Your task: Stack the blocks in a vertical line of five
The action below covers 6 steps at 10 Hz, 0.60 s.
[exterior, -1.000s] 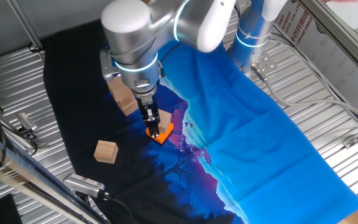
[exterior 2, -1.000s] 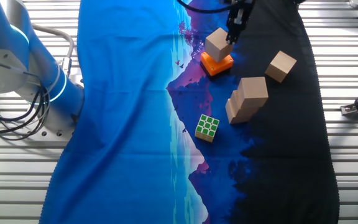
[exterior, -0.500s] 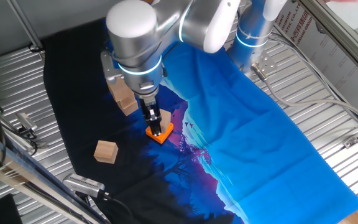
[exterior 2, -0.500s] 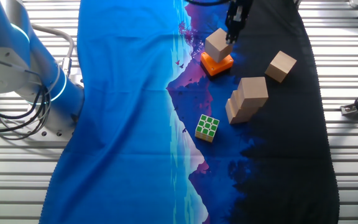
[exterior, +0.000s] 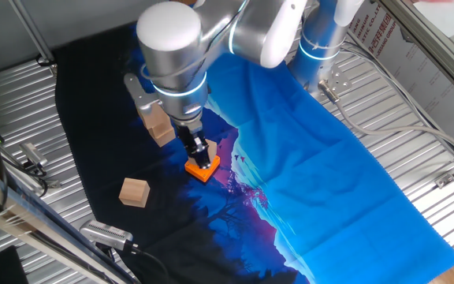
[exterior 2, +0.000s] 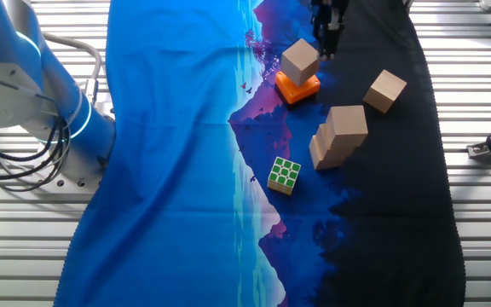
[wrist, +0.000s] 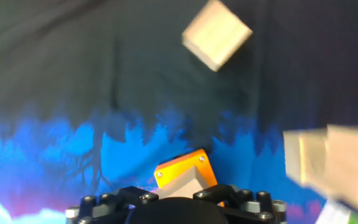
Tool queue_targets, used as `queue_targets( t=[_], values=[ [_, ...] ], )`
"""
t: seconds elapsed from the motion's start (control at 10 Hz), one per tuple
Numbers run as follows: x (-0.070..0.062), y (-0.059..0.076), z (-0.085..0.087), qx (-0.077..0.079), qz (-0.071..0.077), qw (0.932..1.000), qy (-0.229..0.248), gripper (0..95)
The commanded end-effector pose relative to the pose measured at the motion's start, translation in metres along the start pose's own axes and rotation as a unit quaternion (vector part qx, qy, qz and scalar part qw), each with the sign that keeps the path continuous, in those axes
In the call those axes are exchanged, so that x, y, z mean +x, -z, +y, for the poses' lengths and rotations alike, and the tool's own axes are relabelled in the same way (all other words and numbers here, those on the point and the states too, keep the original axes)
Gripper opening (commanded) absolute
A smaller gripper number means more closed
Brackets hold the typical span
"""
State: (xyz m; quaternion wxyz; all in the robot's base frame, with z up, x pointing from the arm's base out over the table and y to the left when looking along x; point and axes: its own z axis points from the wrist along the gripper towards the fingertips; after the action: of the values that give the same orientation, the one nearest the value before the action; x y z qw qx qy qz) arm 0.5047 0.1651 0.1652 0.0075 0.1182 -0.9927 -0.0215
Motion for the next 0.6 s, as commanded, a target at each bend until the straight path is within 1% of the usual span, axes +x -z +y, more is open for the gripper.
queue_targets(
  t=[0.1,0.2,0.4,0.6],
  values=[
    [0.0017,-0.0004,-0.0015,-0.058,-0.035,0.9466,0.315,95.0],
    [0.0018,-0.0005,-0.0016,-0.058,-0.034,0.9464,0.316,95.0],
    [0.0035,-0.0019,-0.0037,-0.052,-0.025,0.9529,0.298,95.0],
    [0.0041,-0.0027,-0.0048,-0.053,-0.019,0.9595,0.276,95.0]
  ],
)
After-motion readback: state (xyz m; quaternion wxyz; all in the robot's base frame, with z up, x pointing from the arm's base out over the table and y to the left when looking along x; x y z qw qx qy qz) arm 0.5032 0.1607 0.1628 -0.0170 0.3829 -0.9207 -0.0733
